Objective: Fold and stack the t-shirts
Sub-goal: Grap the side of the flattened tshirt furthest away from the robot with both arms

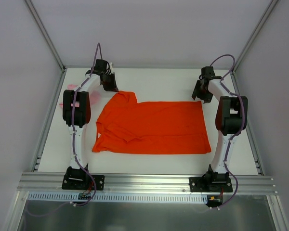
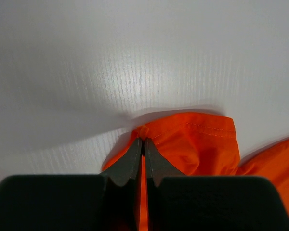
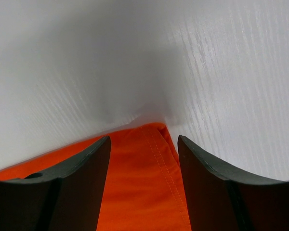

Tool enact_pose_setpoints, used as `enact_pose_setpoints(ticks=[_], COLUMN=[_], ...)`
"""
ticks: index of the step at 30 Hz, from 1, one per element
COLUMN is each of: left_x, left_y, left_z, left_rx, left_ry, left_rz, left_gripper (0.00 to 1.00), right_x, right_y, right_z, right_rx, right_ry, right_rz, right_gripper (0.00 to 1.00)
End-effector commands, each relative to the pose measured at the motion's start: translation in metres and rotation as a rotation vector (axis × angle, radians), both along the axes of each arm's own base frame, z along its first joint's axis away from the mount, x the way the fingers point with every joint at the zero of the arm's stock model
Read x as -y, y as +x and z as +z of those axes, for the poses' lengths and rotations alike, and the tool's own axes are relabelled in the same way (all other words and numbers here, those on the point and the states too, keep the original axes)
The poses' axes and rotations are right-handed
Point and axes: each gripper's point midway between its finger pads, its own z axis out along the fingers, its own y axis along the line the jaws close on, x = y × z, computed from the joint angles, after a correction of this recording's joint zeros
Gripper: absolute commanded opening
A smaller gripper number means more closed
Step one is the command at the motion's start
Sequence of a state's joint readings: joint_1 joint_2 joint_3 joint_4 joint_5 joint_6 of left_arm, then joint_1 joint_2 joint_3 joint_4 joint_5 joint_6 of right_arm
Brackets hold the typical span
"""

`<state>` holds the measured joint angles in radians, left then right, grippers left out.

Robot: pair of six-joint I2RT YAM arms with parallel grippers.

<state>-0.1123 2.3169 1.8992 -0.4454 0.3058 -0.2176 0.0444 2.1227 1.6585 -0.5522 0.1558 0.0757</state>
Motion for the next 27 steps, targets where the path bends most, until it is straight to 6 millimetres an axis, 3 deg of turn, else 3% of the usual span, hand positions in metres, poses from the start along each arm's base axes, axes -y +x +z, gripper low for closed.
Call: enact_pose_setpoints(ticks=[1, 20, 22, 27], left_x=[0.0058, 0.0056, 0.0053, 0.0053], left_y=[0.0011, 0.0011, 0.0009, 0.0009], left_z=[0.0432, 0.0419, 0.0416, 0.0416], left_rx=[0.087, 0.086, 0.085, 0.085], left_ry=[-0.003, 0.000, 0.002, 0.002], left_rz=[-0.038, -0.043, -0.043, -0.043], left_gripper=[0.00, 0.00, 0.00, 0.00], right_x=[-0.0030, 0.0020, 0.0012, 0.0014], right_y=[0.0068, 0.0121, 0.0128, 0.0139], right_z=[0.0051, -0.0020, -0.0025, -0.0024], right_rx=[0.004, -0.021, -0.020, -0.019], right_ry=[0.046, 0.099, 0.104, 0.103], right_rz=[-0.017, -0.055, -0.055, -0.057], right_gripper=[0.62, 0.54, 0.51, 0.29])
